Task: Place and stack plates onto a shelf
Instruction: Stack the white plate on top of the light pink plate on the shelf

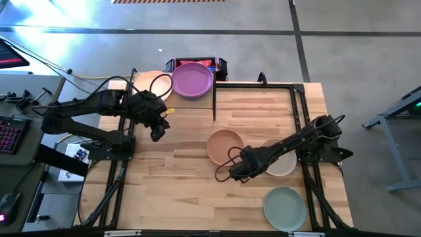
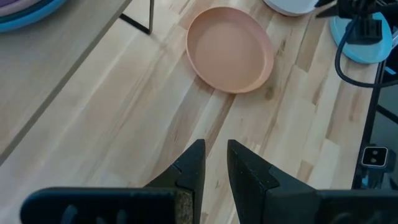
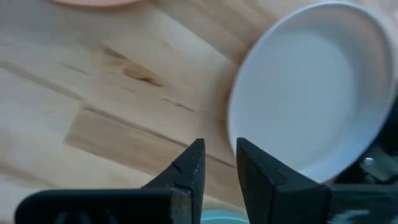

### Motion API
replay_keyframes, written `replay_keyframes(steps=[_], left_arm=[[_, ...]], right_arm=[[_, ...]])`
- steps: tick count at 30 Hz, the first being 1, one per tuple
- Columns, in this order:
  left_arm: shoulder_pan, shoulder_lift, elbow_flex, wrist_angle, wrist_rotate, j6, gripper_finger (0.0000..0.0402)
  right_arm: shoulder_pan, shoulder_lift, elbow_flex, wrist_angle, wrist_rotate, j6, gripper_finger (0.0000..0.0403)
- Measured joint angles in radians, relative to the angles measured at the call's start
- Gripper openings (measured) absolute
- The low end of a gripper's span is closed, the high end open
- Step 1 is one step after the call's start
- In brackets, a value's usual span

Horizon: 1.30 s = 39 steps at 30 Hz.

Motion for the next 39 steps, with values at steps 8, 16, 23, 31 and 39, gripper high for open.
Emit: replay_keyframes(steps=[8,16,23,31,39], left_arm=[[0.0,0.0,0.0,0.0,0.0,-0.001,0.0056],[0.0,0.0,0.0,-0.001,0.0,-0.033,0.0056],[0.0,0.0,0.0,0.0,-0.006,-0.072,0.0056],[0.0,0.0,0.0,0.0,-0.016,-0.073,0.0054],[0.0,0.019,0.0,0.0,-0.041,-0.072,0.0055]], right_arm=[[0.012,0.008,0.0,-0.035,0.029,0.0,0.0087],[0.012,0.016,-0.149,0.079,-0.045,0.024,0.0099],[0.012,0.016,-0.246,0.169,-0.065,0.001,0.0099],[0.011,0.012,-0.33,0.254,-0.078,-0.004,0.0099],[0.011,0.011,-0.337,0.277,-0.087,-0.03,0.0052]])
